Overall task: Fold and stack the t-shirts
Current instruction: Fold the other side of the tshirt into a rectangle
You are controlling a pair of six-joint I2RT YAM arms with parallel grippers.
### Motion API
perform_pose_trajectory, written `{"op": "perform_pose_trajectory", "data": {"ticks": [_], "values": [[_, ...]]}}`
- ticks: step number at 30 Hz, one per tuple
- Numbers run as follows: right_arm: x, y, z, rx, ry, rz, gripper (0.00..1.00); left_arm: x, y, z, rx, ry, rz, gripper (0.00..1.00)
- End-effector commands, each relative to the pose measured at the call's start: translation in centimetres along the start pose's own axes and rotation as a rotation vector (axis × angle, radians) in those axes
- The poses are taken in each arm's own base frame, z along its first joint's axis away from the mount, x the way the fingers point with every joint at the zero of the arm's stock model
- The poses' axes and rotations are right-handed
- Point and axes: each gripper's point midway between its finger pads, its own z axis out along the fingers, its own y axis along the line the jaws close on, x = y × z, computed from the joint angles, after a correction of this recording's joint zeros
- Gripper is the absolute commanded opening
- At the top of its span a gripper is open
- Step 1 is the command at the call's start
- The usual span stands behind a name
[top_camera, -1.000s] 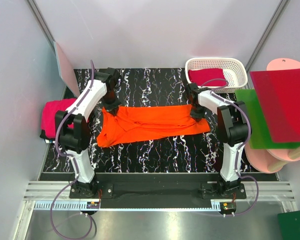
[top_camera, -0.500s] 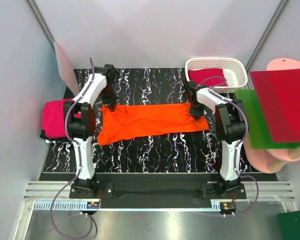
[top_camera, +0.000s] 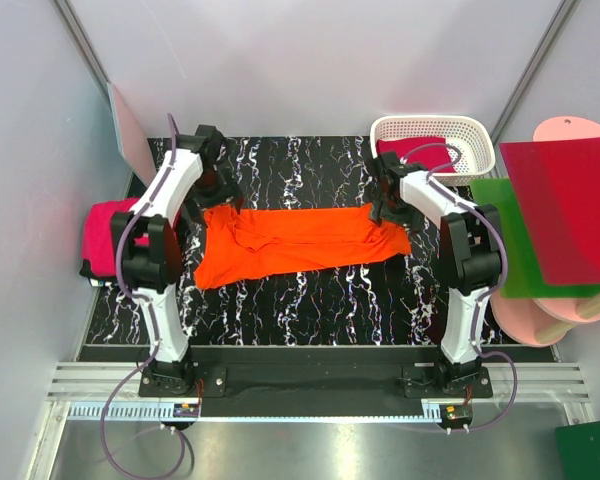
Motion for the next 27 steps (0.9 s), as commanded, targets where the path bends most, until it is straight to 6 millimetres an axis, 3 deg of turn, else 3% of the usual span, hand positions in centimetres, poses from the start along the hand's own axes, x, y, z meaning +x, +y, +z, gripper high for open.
{"op": "perform_pose_trajectory", "data": {"ticks": [1, 2, 3, 4, 6, 7, 10, 15, 20, 23, 27], "values": [[-3.3, 0.4, -4.6, -0.090, -0.114, 0.067, 1.00, 1.8, -2.1, -3.6, 0.173, -0.029, 0.084, 0.84], [-3.3, 0.4, -4.6, -0.091, -0.116, 0.070, 1.00, 2.4, -2.5, -3.5, 0.186, -0.016, 0.103, 0.79], [-3.4, 0.3, -4.8, -0.093, -0.119, 0.077, 1.00, 3.0, -2.8, -3.1, 0.194, 0.007, 0.127, 0.62], [-3.3, 0.4, -4.7, -0.093, -0.116, 0.076, 1.00, 4.1, -3.5, -2.9, 0.218, 0.040, 0.168, 0.60], [-3.3, 0.4, -4.8, -0.097, -0.117, 0.082, 1.00, 5.7, -4.2, -1.6, 0.226, 0.116, 0.213, 0.62], [-3.3, 0.5, -4.8, -0.097, -0.116, 0.081, 1.00, 6.9, -4.5, -1.2, 0.218, 0.151, 0.242, 0.71], [-3.4, 0.4, -4.9, -0.099, -0.119, 0.087, 1.00, 8.8, -4.5, 0.7, 0.178, 0.211, 0.277, 0.78], [-3.3, 0.6, -5.1, -0.109, -0.113, 0.095, 1.00, 9.9, -4.6, 2.7, 0.166, 0.249, 0.274, 0.76], [-3.1, 0.6, -5.0, -0.111, -0.108, 0.095, 1.00, 9.9, -4.5, 4.7, 0.135, 0.265, 0.270, 0.65], [-3.0, 0.6, -4.9, -0.114, -0.104, 0.086, 1.00, 9.4, -4.7, 5.4, 0.120, 0.251, 0.263, 0.51], [-2.8, 0.6, -4.8, -0.113, -0.097, 0.082, 1.00, 8.3, -5.3, 5.9, 0.110, 0.222, 0.266, 0.20]]}}
